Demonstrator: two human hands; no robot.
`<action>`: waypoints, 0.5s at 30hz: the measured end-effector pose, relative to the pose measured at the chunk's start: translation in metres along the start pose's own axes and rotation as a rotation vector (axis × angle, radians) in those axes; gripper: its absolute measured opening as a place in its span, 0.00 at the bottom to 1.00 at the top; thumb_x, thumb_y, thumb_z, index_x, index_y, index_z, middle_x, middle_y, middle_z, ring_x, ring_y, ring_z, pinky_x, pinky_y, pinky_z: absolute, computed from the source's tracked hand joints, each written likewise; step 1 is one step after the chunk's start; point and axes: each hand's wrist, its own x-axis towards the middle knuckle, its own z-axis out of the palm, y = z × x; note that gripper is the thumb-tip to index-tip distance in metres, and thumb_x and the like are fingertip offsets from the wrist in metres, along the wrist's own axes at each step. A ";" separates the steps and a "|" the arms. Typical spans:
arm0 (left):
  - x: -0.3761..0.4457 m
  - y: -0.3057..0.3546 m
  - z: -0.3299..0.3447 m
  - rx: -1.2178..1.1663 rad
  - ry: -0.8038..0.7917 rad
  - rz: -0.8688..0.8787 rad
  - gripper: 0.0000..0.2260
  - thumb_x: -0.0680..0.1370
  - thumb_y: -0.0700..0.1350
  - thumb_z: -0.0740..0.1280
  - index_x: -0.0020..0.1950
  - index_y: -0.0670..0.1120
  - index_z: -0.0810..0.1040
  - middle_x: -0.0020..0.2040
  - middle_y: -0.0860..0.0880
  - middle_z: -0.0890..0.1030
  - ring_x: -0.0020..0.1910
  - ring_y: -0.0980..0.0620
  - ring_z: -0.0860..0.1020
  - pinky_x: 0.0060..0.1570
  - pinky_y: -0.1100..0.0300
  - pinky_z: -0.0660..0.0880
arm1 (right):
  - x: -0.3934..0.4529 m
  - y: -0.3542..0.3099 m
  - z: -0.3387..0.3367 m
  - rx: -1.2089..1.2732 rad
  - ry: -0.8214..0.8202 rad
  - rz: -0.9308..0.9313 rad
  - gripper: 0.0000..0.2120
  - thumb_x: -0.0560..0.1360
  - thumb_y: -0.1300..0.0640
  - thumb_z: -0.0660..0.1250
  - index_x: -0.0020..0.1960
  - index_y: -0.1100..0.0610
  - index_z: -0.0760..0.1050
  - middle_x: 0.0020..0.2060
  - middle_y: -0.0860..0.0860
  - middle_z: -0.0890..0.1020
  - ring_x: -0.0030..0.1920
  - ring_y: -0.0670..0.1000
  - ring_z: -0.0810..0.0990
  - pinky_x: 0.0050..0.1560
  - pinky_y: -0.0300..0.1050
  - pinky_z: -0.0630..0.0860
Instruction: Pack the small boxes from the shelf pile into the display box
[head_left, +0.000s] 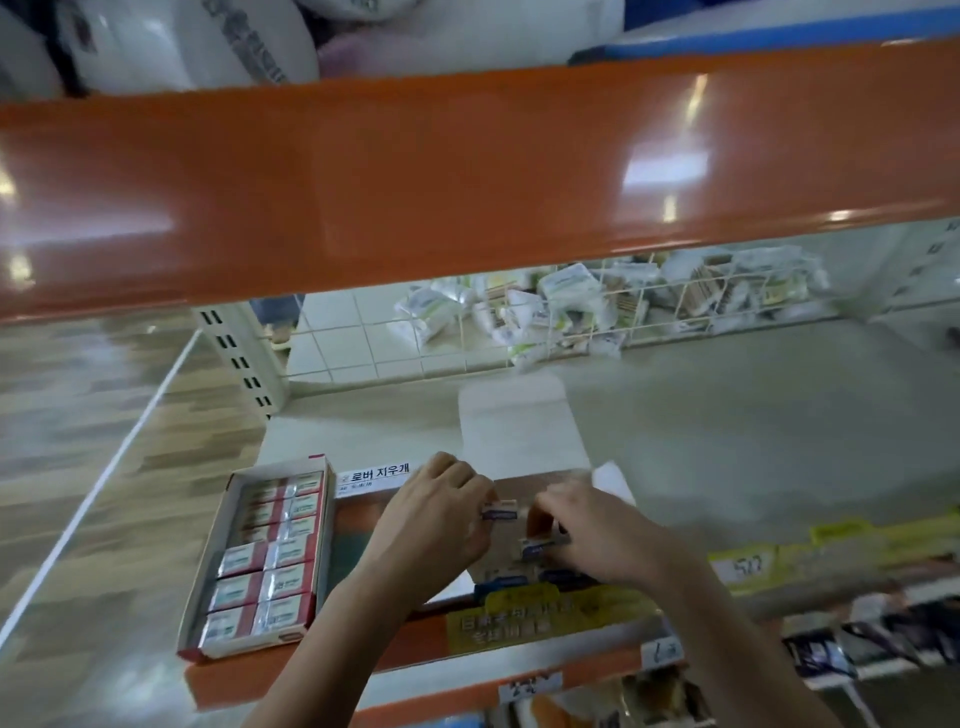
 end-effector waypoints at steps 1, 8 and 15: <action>0.001 0.000 0.001 -0.002 -0.005 0.015 0.11 0.76 0.50 0.61 0.54 0.49 0.78 0.51 0.54 0.78 0.55 0.52 0.70 0.54 0.64 0.66 | -0.001 -0.001 0.001 -0.022 0.003 0.012 0.08 0.74 0.53 0.67 0.52 0.52 0.73 0.52 0.49 0.76 0.52 0.49 0.74 0.53 0.46 0.74; 0.012 0.002 0.005 0.084 -0.127 0.065 0.12 0.79 0.53 0.57 0.57 0.50 0.74 0.55 0.53 0.75 0.56 0.54 0.67 0.56 0.61 0.66 | -0.004 0.002 -0.001 -0.079 0.008 0.020 0.11 0.75 0.53 0.66 0.55 0.55 0.74 0.54 0.51 0.76 0.57 0.50 0.70 0.58 0.46 0.71; 0.015 0.002 0.007 0.161 -0.230 0.016 0.09 0.78 0.51 0.60 0.53 0.49 0.75 0.51 0.51 0.77 0.53 0.52 0.69 0.53 0.60 0.67 | -0.004 0.004 -0.004 -0.059 -0.042 0.011 0.09 0.74 0.58 0.64 0.54 0.55 0.74 0.53 0.51 0.76 0.55 0.50 0.72 0.57 0.44 0.71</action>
